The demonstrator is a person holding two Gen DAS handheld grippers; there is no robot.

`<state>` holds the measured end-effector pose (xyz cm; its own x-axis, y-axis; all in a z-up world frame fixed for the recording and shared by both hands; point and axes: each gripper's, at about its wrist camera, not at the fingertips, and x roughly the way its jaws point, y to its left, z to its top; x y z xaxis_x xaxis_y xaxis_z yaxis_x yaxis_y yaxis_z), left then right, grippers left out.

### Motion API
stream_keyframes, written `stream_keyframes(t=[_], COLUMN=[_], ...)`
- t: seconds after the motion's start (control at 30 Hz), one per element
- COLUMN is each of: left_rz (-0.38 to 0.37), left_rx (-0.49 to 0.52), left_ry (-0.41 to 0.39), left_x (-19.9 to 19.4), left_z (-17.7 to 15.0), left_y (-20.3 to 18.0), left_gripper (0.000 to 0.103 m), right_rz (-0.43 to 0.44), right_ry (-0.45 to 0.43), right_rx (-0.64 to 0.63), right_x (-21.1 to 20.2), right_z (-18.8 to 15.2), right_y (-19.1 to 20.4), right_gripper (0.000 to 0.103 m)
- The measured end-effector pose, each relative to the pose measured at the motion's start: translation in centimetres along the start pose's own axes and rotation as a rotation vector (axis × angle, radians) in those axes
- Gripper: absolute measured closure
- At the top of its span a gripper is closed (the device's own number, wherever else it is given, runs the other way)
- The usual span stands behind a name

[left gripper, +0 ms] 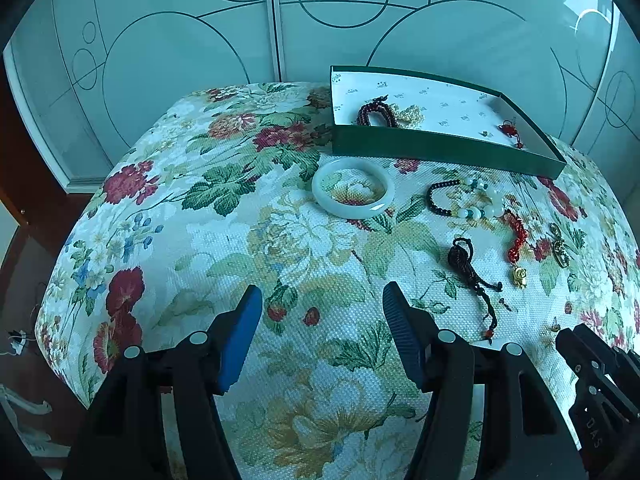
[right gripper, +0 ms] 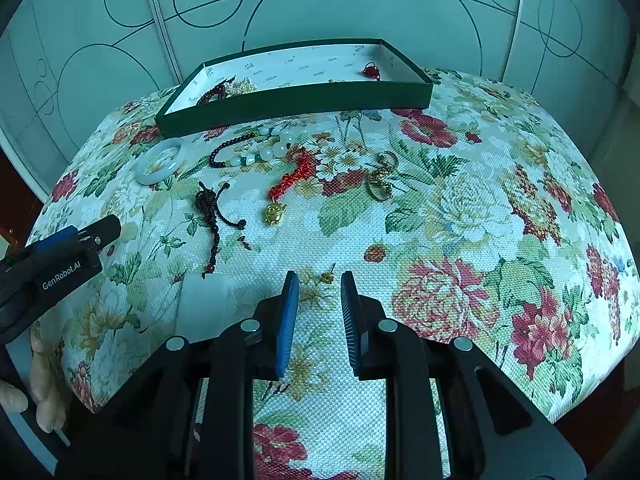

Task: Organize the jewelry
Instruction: 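Lift both open grippers out of the box back over the bedspread, then grasp a small gold earring with the right gripper while the left gripper grasps the black cord bracelet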

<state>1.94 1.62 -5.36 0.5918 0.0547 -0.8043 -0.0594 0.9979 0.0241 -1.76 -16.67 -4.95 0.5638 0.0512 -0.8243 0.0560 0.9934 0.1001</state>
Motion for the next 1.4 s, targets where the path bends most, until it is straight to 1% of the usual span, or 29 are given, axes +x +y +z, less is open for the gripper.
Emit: stream_keyframes(t=[0.07, 0.1, 0.57, 0.77, 1.17, 1.2, 1.23, 1.3, 1.4], left_rz=[-0.001, -0.001, 0.004, 0.002, 0.002, 0.002, 0.002, 0.002, 0.002], left_rx=[0.005, 0.006, 0.001, 0.003, 0.004, 0.005, 0.006, 0.005, 0.005], left_ry=[0.005, 0.006, 0.019, 0.023, 0.026, 0.026, 0.026, 0.026, 0.026], left_x=[0.1, 0.1, 0.7, 0.8, 0.8, 0.8, 0.8, 0.8, 0.8], left_z=[-0.1, -0.2, -0.3, -0.3, -0.4, -0.4, -0.5, -0.5, -0.5], left_y=[-0.1, -0.1, 0.2, 0.2, 0.2, 0.2, 0.2, 0.1, 0.1], left_gripper=[0.041, 0.041, 0.041, 0.041, 0.041, 0.041, 0.041, 0.041, 0.041], right_rz=[0.003, 0.003, -0.013, -0.015, -0.017, -0.02, -0.023, -0.025, -0.029], right_ry=[0.01, 0.012, 0.015, 0.012, 0.008, 0.007, 0.007, 0.007, 0.007], right_rx=[0.009, 0.014, 0.011, 0.011, 0.002, -0.002, -0.007, -0.011, -0.014], right_x=[0.3, 0.4, 1.4, 1.4, 1.5, 1.5, 1.5, 1.5, 1.5], right_z=[-0.1, -0.1, 0.1, 0.1, 0.2, 0.1, 0.1, 0.1, 0.1], right_y=[-0.1, -0.1, 0.3, 0.2, 0.2, 0.3, 0.3, 0.4, 0.4], right_gripper=[0.084, 0.087, 0.087, 0.089, 0.089, 0.091, 0.096, 0.097, 0.101])
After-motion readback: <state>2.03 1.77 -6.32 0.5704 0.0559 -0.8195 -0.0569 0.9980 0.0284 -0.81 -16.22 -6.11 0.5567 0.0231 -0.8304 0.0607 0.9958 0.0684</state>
